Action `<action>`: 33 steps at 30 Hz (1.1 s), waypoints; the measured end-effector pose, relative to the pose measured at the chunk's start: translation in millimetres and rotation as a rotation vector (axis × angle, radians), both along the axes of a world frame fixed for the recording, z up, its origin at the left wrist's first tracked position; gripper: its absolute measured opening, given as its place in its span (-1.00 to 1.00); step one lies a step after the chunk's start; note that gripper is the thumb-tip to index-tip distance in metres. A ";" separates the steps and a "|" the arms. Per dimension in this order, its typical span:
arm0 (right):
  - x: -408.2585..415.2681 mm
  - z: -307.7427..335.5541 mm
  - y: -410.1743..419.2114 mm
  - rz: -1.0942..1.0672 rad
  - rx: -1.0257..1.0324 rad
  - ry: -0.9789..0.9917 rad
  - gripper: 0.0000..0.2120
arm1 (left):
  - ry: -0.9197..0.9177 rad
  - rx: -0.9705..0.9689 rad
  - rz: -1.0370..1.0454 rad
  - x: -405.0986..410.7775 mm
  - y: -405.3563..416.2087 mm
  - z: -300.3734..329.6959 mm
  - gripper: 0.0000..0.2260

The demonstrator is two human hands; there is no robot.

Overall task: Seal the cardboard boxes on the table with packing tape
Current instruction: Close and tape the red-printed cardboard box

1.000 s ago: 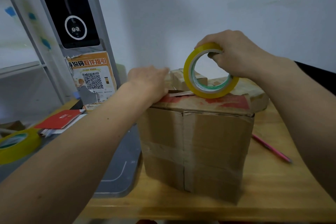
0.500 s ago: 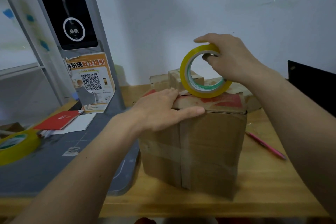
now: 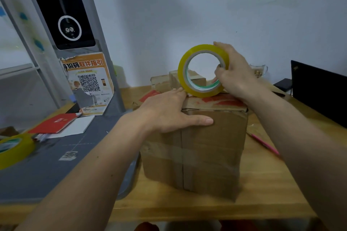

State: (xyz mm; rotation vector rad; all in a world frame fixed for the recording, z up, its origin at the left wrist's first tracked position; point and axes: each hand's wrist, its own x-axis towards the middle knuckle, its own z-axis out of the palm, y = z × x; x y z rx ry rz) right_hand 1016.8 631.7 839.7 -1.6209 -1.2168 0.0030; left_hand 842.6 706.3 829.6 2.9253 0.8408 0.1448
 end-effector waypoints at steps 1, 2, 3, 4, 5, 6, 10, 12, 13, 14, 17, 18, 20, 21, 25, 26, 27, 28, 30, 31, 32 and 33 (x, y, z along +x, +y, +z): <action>1.6 -0.4 -1.7 -0.010 0.018 -0.010 -0.39 | 0.017 0.004 0.008 0.2 -0.9 0.7 0.11; 3.7 -1.4 -3.2 -0.025 0.037 -0.010 -0.39 | 0.026 0.011 0.019 0.1 -1.6 0.6 0.14; 5.8 -2.8 -3.9 -0.047 0.049 -0.011 -0.42 | 0.030 0.016 0.026 0.1 -2.1 0.0 0.16; 7.1 -4.1 -4.1 -0.075 0.050 -0.014 -0.48 | 0.032 0.019 0.030 -0.4 -2.7 -0.6 0.17; 7.2 -4.9 -4.2 -0.096 0.044 -0.017 -0.57 | 0.032 0.020 0.031 -0.6 -3.2 -1.1 0.18; 6.0 -4.9 -3.4 -0.105 0.038 -0.017 -0.65 | 0.034 0.021 0.032 -0.8 -3.9 -1.3 0.18; 4.7 -0.3 -8.3 -0.127 0.030 -0.127 -0.76 | 0.052 0.032 0.047 -4.4 -5.5 -3.9 0.22; 18.1 6.5 -21.6 -0.190 0.066 -0.184 -0.75 | 0.054 0.036 0.064 -6.3 -4.9 -5.3 0.26; 26.7 9.4 -29.7 -0.223 0.083 -0.205 -0.74 | 0.052 0.035 0.072 -7.0 -4.2 -5.6 0.27; 34.5 10.4 -38.1 -0.252 0.096 -0.219 -0.75 | 0.051 0.031 0.077 -7.0 -3.6 -5.6 0.28; 44.9 5.4 -52.3 -0.261 0.157 -0.189 -0.72 | 0.066 -0.006 0.087 -4.5 -3.0 -2.7 0.27; 44.0 3.1 -52.8 -0.252 0.173 -0.164 -0.68 | 0.077 -0.024 0.090 -3.4 -3.3 -0.9 0.26; 41.7 1.4 -51.6 -0.242 0.194 -0.123 -0.65 | 0.096 -0.049 0.096 -1.6 -5.2 2.8 0.26; 42.0 1.5 -50.8 -0.244 0.201 -0.112 -0.64 | 0.103 -0.056 0.098 -0.5 -7.0 4.4 0.26; 40.6 0.1 -49.0 -0.237 0.263 -0.050 -0.65 | 0.100 -0.083 0.018 15.7 -19.8 10.4 0.22; 38.9 -1.8 -47.8 -0.224 0.286 -0.015 -0.66 | 0.093 -0.101 -0.025 23.5 -22.1 12.4 0.17; 37.7 -4.3 -45.9 -0.211 0.306 0.032 -0.67 | 0.090 -0.123 -0.063 31.7 -23.6 14.5 0.09; 36.7 -7.5 -43.7 -0.196 0.322 0.088 -0.67 | 0.091 -0.149 -0.089 39.7 -24.4 16.1 0.00; 35.8 -15.6 -40.0 -0.165 0.333 0.182 -0.64 | 0.107 -0.187 -0.097 51.8 -23.8 17.2 -0.10; 36.3 -19.2 -39.4 -0.162 0.333 0.196 -0.62 | 0.109 -0.198 -0.095 55.6 -22.8 16.4 -0.10; 37.7 -21.6 -39.8 -0.162 0.337 0.190 -0.61 | 0.103 -0.206 -0.094 58.1 -21.7 15.1 -0.08; 39.3 -22.5 -40.7 -0.159 0.346 0.179 -0.59 | 0.092 -0.213 -0.093 59.0 -20.8 13.8 -0.06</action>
